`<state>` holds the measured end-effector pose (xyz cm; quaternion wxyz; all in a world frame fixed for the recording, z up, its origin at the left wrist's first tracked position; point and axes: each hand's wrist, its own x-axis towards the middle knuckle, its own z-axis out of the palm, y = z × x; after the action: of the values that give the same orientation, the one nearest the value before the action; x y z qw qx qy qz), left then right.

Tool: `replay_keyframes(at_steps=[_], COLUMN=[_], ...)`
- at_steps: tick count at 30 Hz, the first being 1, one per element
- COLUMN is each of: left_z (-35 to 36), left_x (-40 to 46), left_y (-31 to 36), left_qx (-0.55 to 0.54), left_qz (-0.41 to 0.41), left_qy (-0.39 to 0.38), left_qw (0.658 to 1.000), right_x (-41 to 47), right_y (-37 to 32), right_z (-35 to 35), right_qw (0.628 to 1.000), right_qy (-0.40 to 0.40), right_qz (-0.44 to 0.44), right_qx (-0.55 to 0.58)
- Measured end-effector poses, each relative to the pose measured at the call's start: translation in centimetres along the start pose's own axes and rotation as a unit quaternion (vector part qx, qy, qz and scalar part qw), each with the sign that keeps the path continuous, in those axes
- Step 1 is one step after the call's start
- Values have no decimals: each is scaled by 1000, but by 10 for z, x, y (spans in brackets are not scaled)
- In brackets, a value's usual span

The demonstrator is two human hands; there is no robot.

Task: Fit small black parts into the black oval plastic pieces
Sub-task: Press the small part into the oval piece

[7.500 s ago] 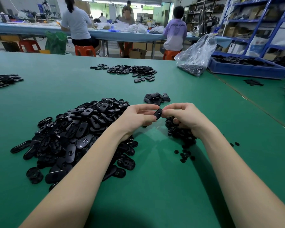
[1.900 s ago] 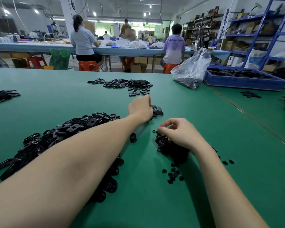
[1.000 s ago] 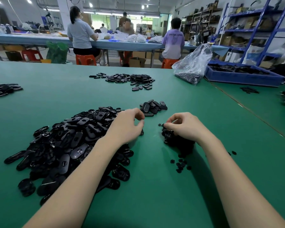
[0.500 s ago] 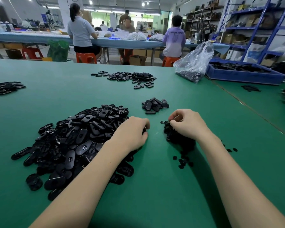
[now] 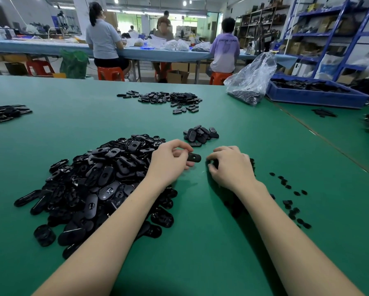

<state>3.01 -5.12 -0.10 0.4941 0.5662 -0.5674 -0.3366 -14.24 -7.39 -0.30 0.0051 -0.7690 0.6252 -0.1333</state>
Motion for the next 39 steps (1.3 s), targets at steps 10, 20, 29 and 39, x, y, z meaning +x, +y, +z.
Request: replay_keyframes(at_steps=[10, 20, 29, 39], left_z=[0, -1, -1, -2], left_x=[1, -2, -3, -4], left_y=[0, 6, 9, 8], left_qx=[-125, -178, -222, -246], left_qz=[-78, -101, -104, -104], left_qy=[-6, -21, -55, -64], left_qw=[989, 979, 968, 961], right_x=[-1, 1, 3, 5], right_y=[1, -3, -8, -5], right_z=[-5, -11, -16, -16], right_qw=[999, 937, 880, 891], right_qy=[28, 71, 27, 24], right_qz=[0, 46, 50, 49], right_qx=[45, 338, 471, 450])
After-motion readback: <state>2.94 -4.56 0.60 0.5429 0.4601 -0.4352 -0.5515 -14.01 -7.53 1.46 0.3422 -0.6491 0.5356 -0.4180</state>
